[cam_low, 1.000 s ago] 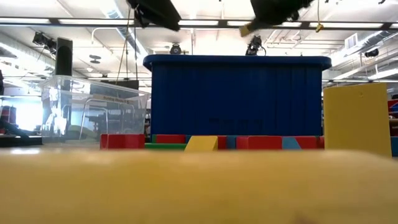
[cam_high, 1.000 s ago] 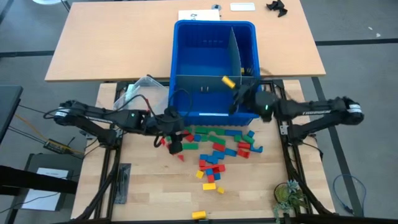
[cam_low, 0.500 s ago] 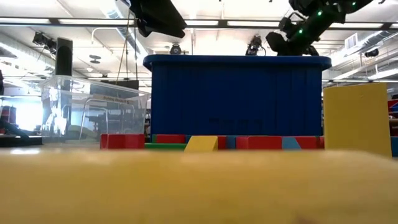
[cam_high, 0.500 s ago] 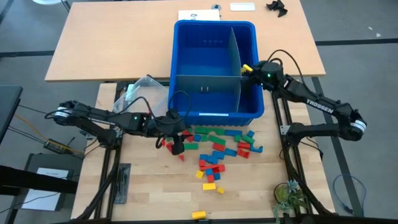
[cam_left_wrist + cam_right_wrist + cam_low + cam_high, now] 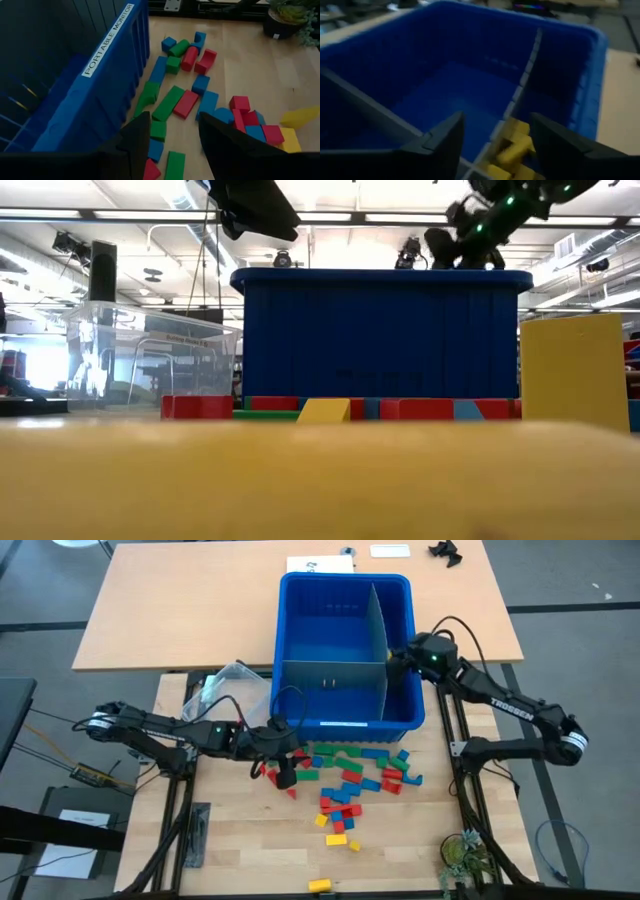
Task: Sort blocks
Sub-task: Put the yellow block into the blue bin
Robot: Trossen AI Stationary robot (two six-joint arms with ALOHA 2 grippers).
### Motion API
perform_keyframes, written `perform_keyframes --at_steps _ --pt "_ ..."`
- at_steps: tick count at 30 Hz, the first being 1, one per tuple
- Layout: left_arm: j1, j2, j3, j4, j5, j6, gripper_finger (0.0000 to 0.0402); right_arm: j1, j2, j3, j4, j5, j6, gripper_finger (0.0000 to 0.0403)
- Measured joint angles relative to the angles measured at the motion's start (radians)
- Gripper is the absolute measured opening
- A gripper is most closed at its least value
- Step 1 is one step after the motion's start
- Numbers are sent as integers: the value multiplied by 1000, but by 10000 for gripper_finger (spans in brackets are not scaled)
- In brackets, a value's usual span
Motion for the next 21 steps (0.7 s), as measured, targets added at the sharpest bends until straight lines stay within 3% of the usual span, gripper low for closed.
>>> perform_keyframes --at_steps 6,11,16,21 --pt "-15 7 0 1 66 27 177 176 -106 0 -34 -102 -41 261" --pt "-46 31 0 0 93 49 177 420 -144 0 -112 -193 -30 257" --pt "-75 63 0 2 103 27 177 689 -127 0 -161 -187 21 244" --pt "-94 100 0 3 103 14 177 910 -83 1 -151 -99 66 232"
